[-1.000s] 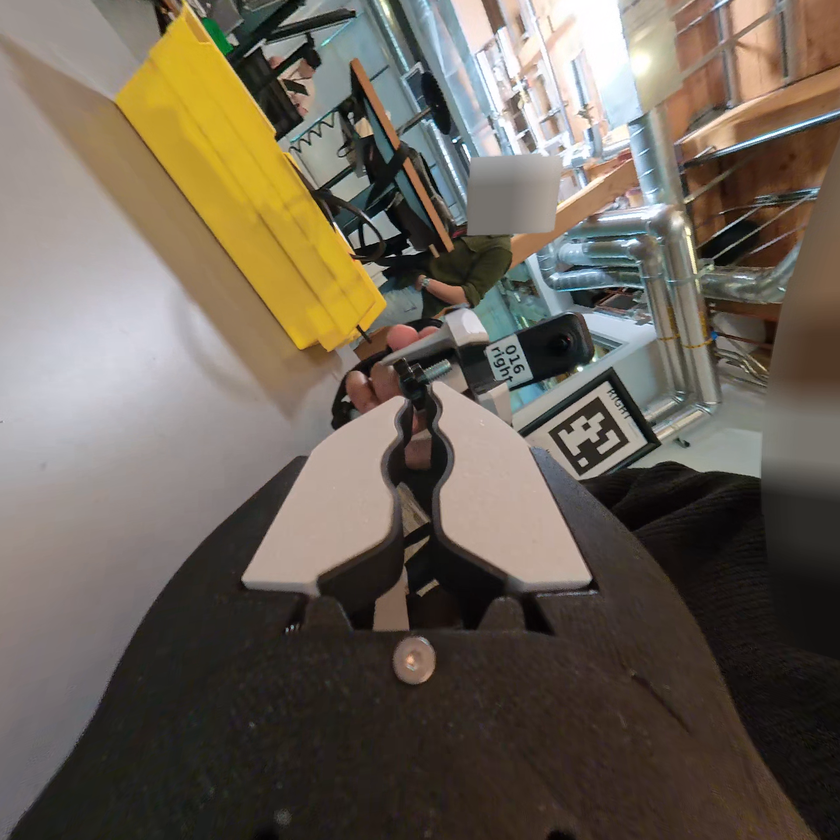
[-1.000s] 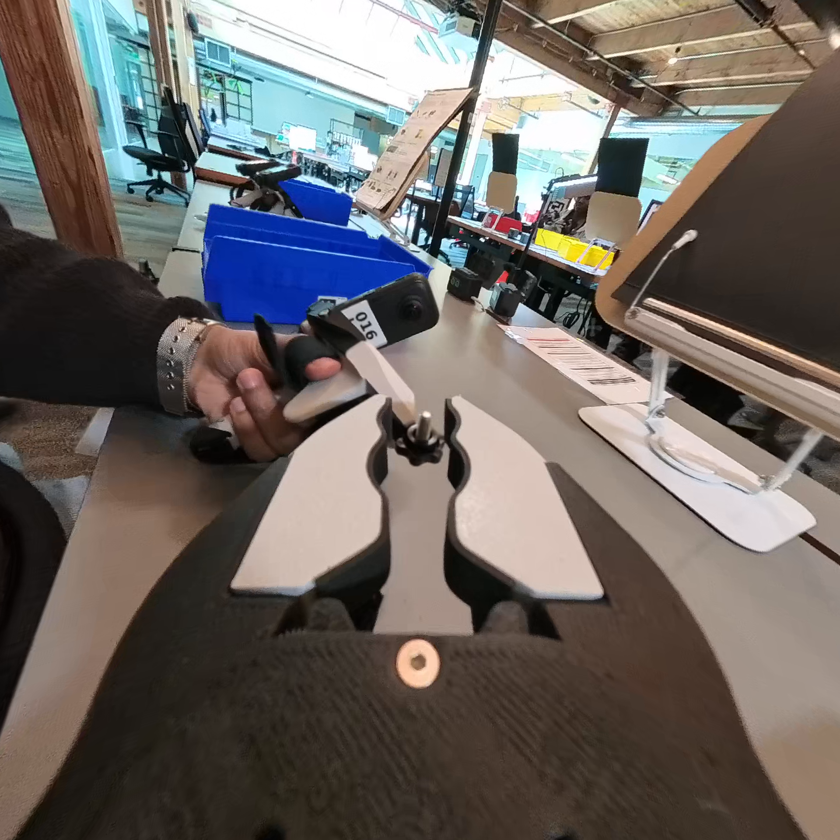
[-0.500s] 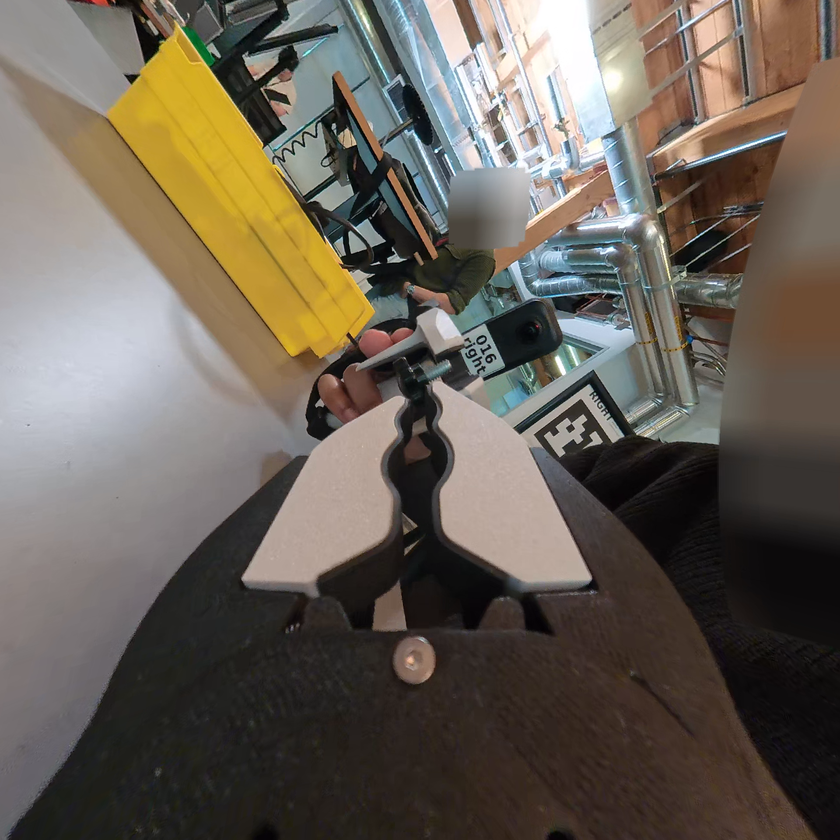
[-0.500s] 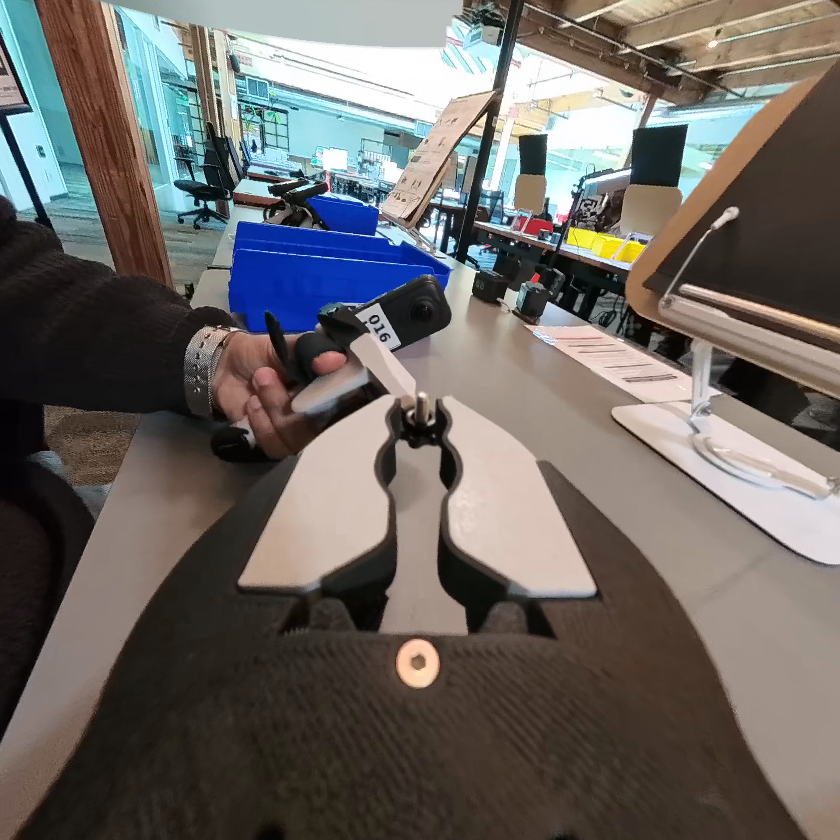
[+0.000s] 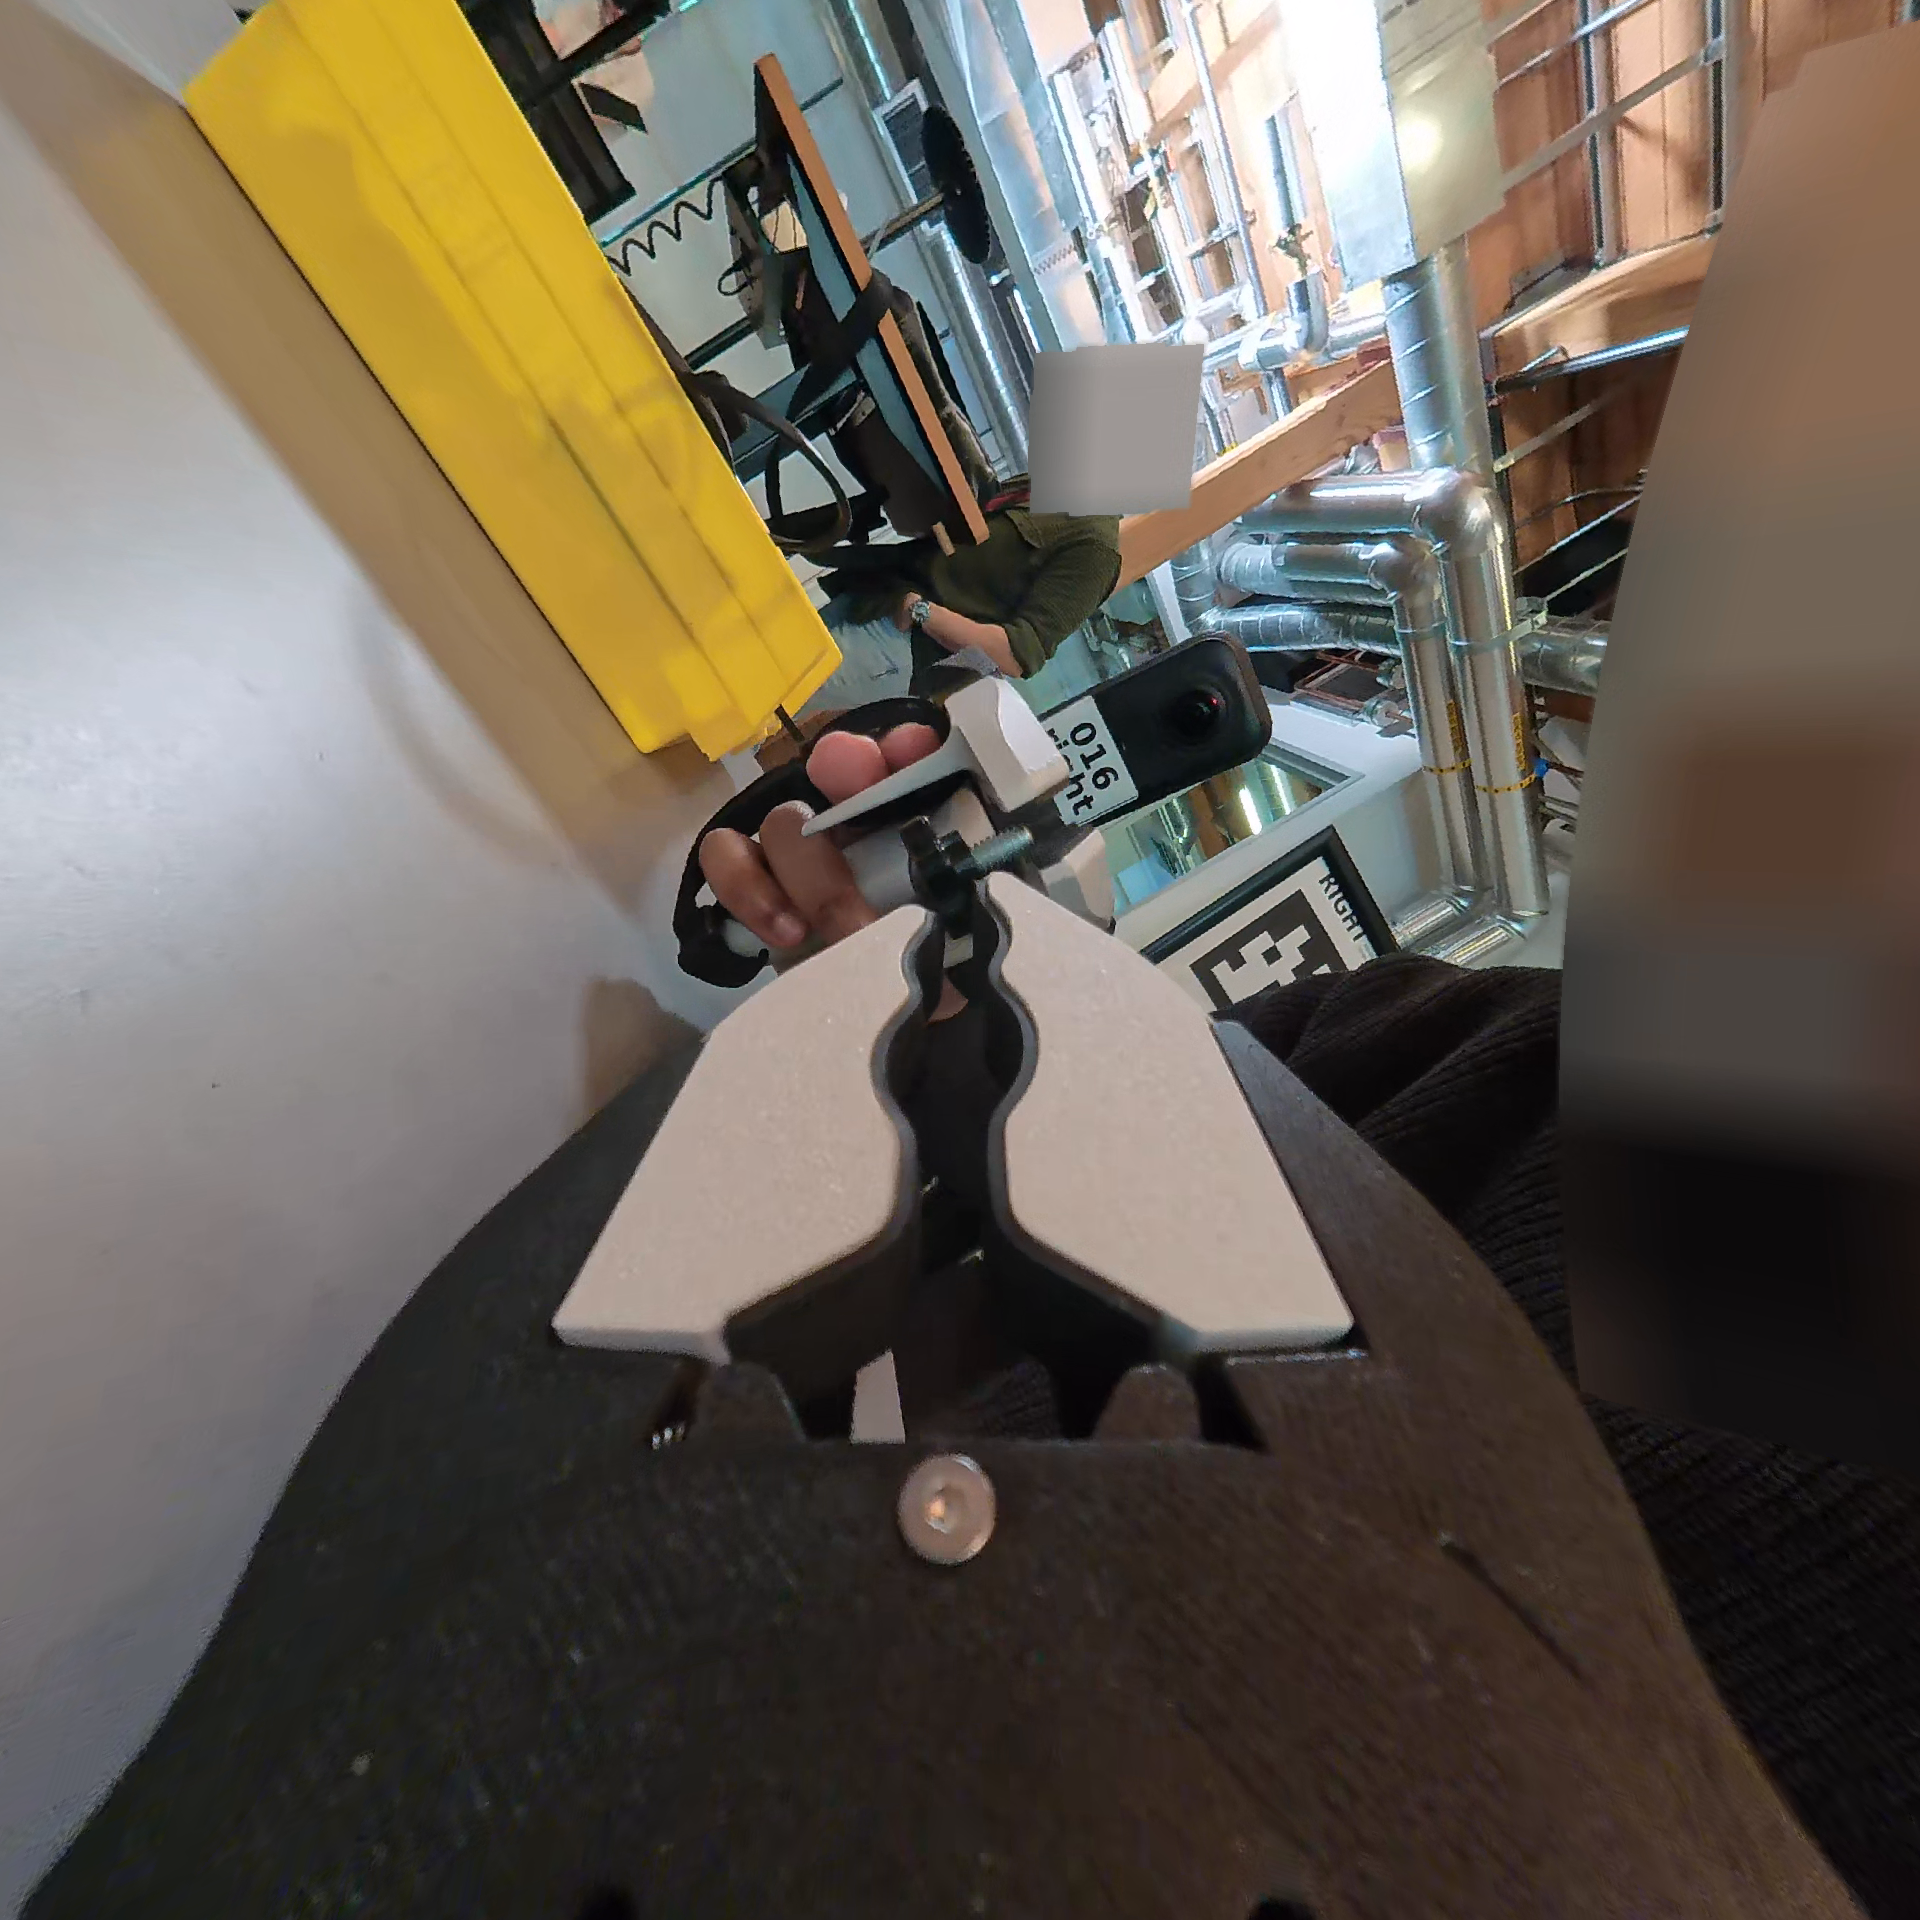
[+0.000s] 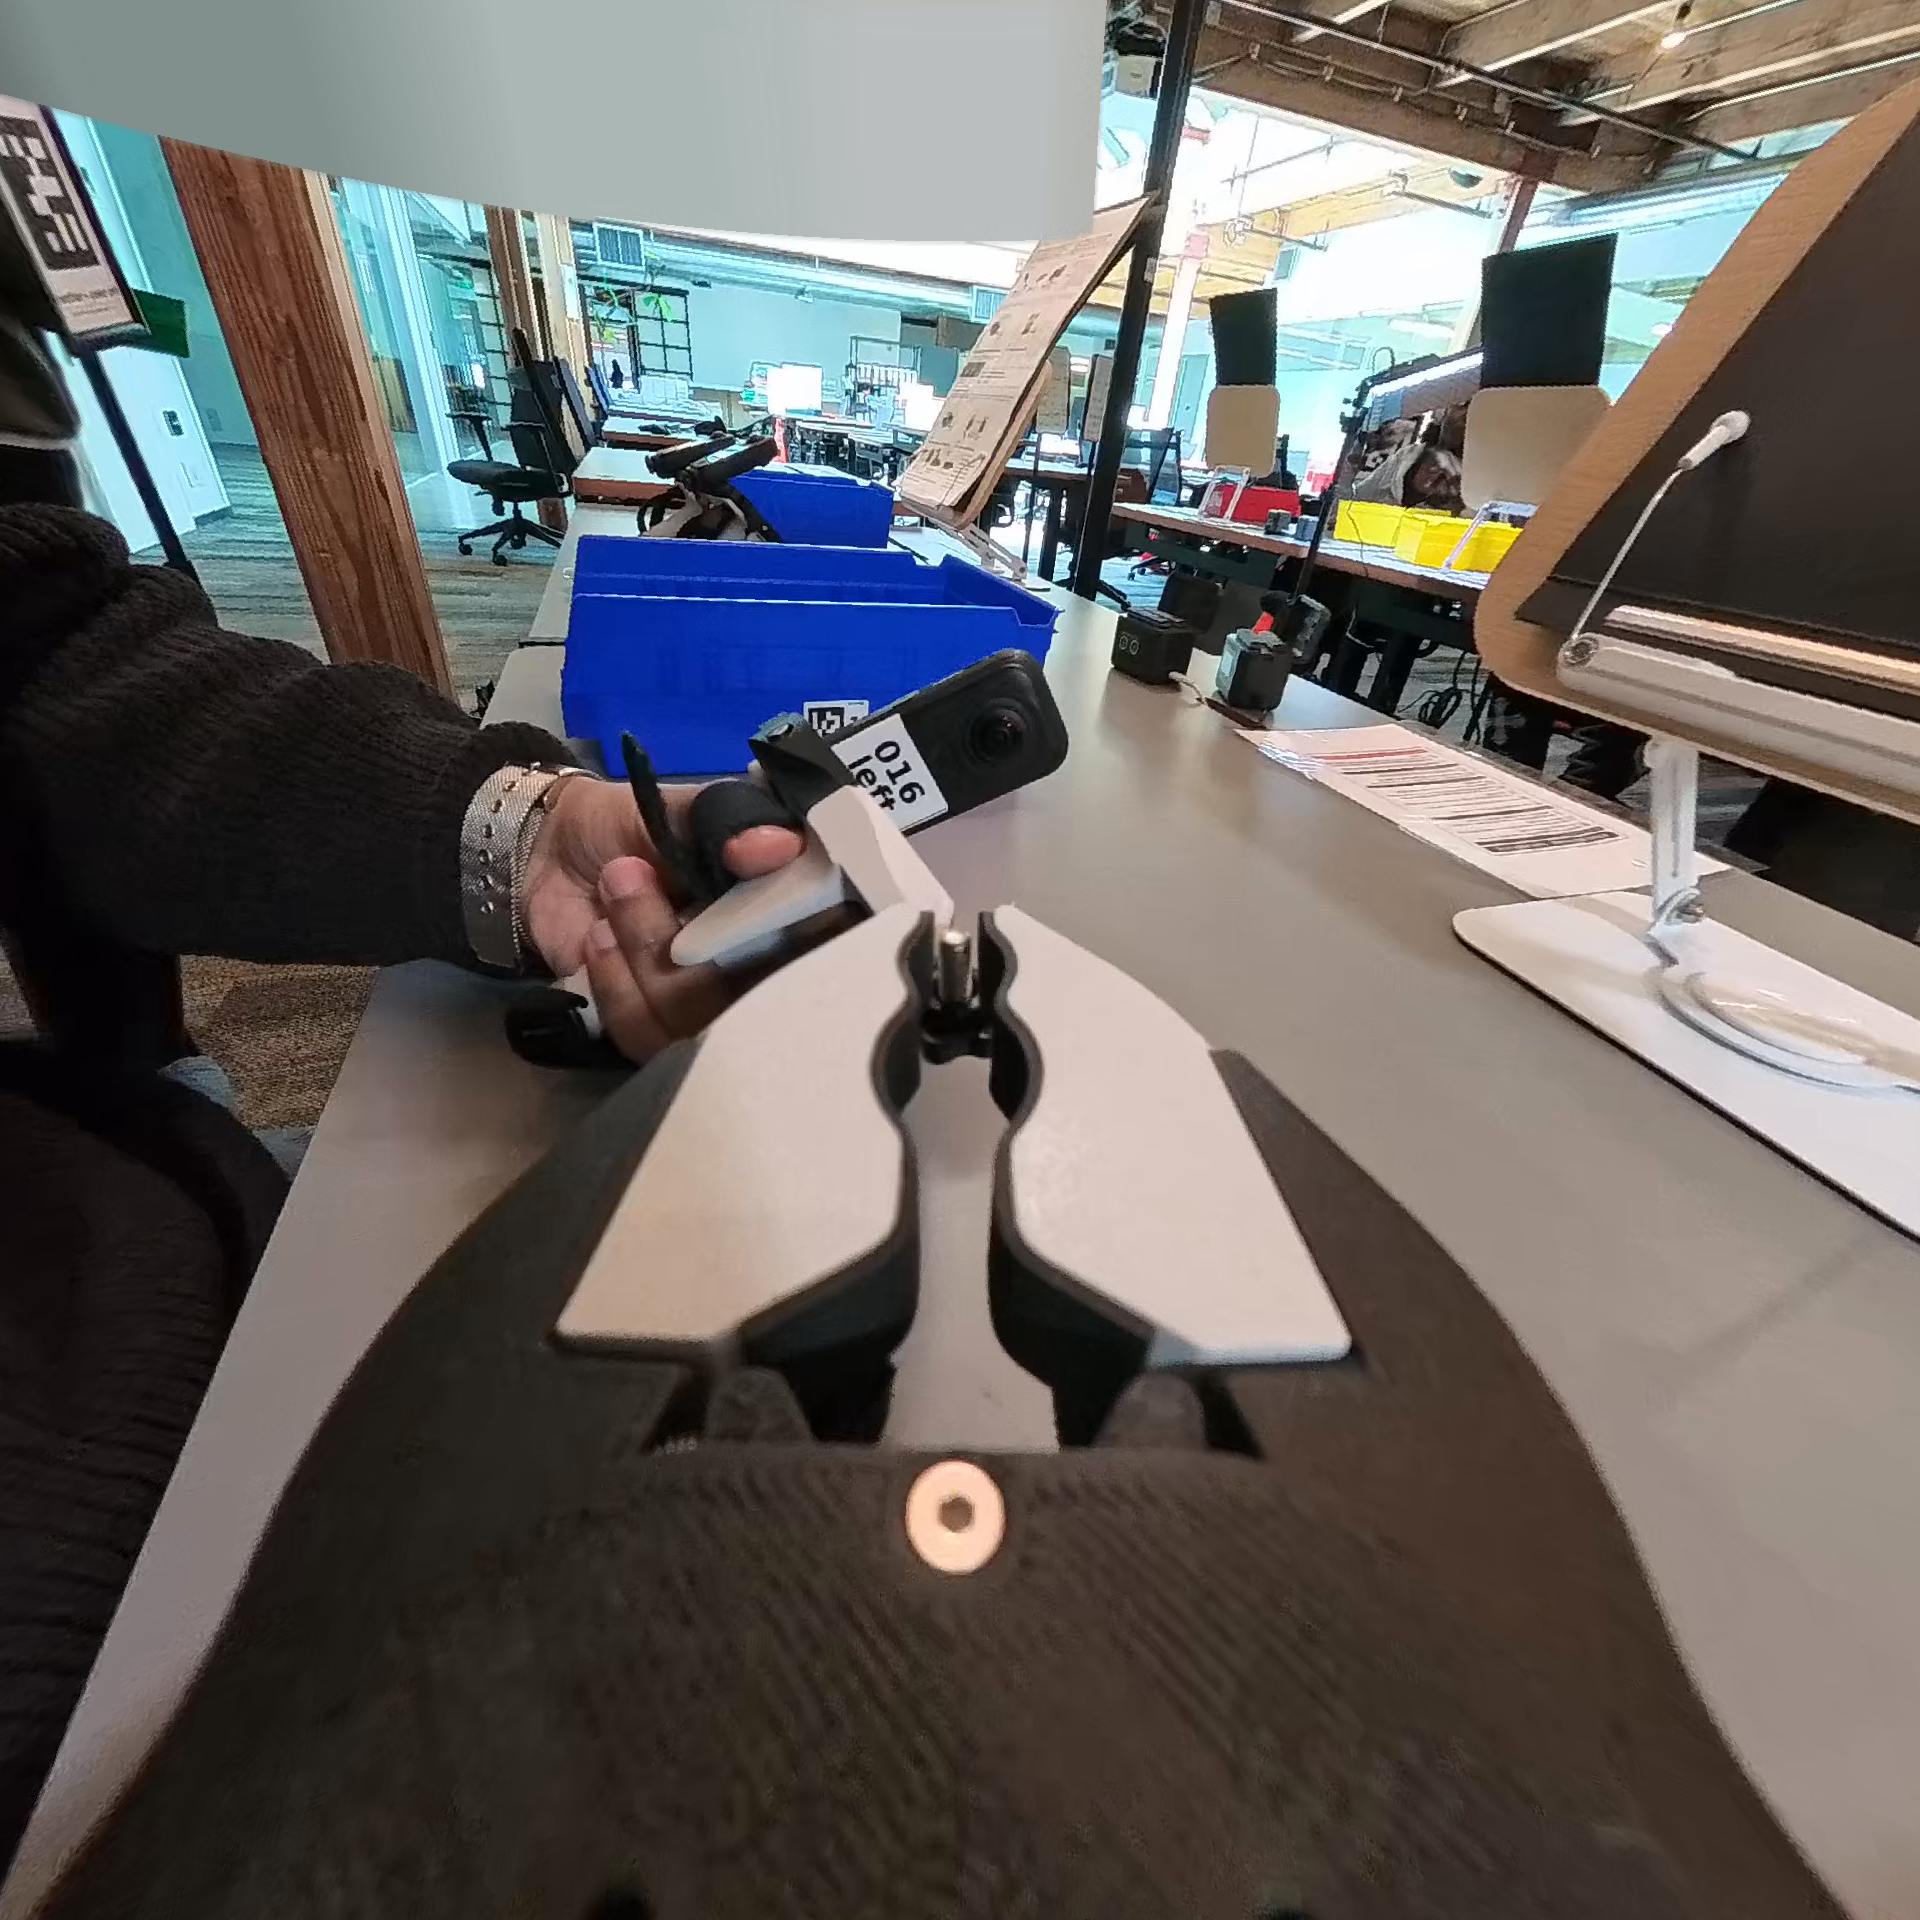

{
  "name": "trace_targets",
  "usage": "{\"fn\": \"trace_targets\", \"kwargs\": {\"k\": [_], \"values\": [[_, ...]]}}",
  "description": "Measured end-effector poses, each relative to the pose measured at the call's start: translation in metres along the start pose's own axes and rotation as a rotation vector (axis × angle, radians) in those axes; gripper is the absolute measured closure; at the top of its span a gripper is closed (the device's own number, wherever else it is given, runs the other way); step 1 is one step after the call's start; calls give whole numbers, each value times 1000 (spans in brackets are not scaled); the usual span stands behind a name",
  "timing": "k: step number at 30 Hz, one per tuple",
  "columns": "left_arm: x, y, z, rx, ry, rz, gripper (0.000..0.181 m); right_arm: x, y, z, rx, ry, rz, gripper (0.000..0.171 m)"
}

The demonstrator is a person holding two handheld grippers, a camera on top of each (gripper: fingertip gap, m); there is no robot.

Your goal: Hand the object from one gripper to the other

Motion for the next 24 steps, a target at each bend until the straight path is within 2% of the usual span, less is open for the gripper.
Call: {"fn": "trace_targets", "kwargs": {"k": [12,16,20,22,24], "values": [[-1,1,-1,6,-9,-2,174,-1,0,-1,-16,-5,16,165],[-2,2,-1,-5,10,-11,173,-1,2,-1,-77,2,9,166],[0,3,3,-72,50,61,139,3,13,-4,-274,27,-2,165],[0,5,4,-159,66,128,131,6,19,-7,-414,51,2,165],[-2,8,4,-276,56,206,131,9,25,-12,-547,77,13,165]]}}
Point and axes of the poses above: each gripper's, where its closed fingertips meet, x back along the fingers, z out of its top, y = z × x across the jaws, the point moved 9 cm from there along x, back along the fingers, and after that the axes turned 9 degrees about x, right-handed, at the moved point
